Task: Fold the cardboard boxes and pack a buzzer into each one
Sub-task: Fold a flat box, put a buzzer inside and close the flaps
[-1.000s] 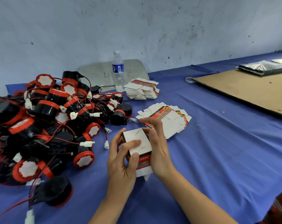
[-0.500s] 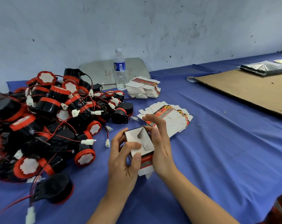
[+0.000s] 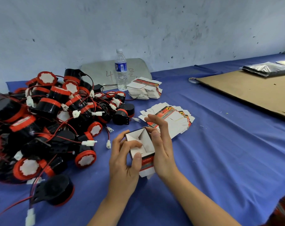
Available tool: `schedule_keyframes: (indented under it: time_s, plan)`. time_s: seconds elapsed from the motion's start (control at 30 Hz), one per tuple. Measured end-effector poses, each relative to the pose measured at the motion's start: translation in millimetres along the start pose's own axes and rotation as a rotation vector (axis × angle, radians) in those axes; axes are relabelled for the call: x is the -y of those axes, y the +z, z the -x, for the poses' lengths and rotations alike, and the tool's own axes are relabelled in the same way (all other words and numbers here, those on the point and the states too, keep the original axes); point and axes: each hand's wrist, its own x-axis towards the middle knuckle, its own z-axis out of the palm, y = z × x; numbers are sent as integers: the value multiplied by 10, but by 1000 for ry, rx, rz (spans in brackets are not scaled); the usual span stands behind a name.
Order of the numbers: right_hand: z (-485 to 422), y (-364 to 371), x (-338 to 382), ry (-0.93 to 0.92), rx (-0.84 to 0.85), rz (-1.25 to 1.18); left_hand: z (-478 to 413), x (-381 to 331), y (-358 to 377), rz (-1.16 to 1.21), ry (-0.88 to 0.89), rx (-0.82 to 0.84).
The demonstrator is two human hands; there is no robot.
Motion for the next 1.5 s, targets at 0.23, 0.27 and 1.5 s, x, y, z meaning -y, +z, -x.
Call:
schedule_keyframes:
  time_s: [0.23, 0.27, 1.5]
  plan:
    - [11, 5, -8, 37, -5, -34, 3, -26, -10, 69, -39, 9]
    - [8, 6, -13, 37, -2, -43, 10, -44, -10, 139, -81, 14]
    - [-256, -253, -279, 804, -27, 158, -164, 254, -397, -843, -314, -53]
